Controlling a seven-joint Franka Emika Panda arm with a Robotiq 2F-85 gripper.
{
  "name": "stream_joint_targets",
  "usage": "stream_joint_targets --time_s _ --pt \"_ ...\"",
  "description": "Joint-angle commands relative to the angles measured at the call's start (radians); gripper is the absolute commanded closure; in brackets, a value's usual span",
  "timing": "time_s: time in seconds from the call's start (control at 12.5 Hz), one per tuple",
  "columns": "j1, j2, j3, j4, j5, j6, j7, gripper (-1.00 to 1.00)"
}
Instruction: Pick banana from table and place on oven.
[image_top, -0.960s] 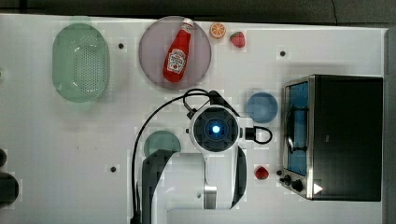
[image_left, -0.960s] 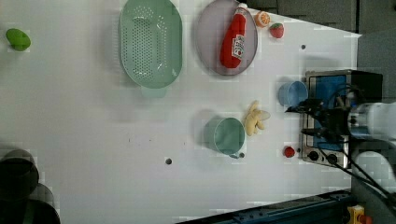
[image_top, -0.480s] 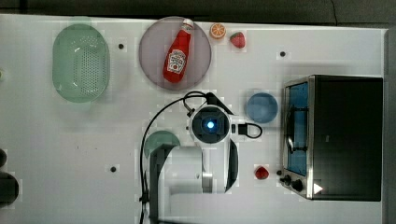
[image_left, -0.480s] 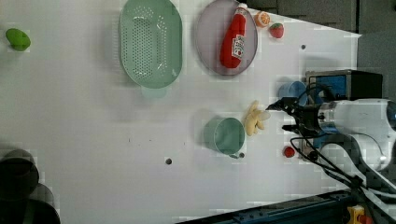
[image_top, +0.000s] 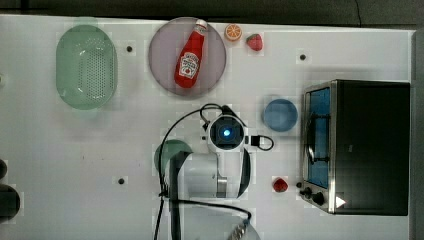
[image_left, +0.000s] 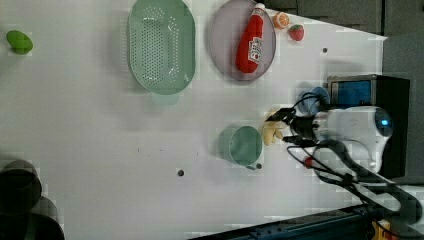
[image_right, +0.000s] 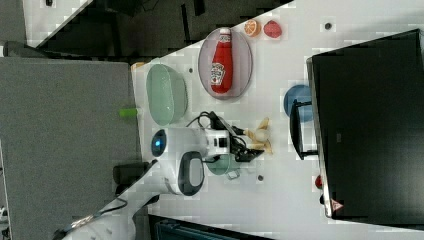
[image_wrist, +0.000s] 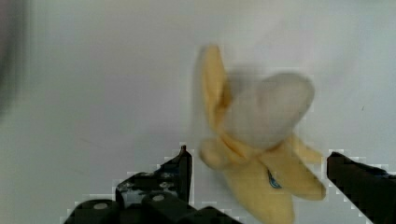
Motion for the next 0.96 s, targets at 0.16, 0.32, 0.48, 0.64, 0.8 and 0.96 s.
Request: stream_joint_targets --time_s 0.16,0.32,0.48,0.64,0.8,0.96 --pt "-0.004 0.002 0.003 0.001 -0.012 0.034 0.034 -0.92" --pt "-0.004 0.011 0.004 0.001 -0.012 0.041 0.034 -0.42" --pt "-0.003 0.011 0.006 0.002 -0.012 0.06 0.034 0.06" --pt "-0.003 0.01 0.006 0.003 -0.012 0.067 0.034 0.47" --pt "-0.003 -0.007 0.006 0.007 -0.012 0.076 0.034 0.47" --pt "-0.003 -0.071 0.007 0.006 -0.012 0.069 0.034 0.47"
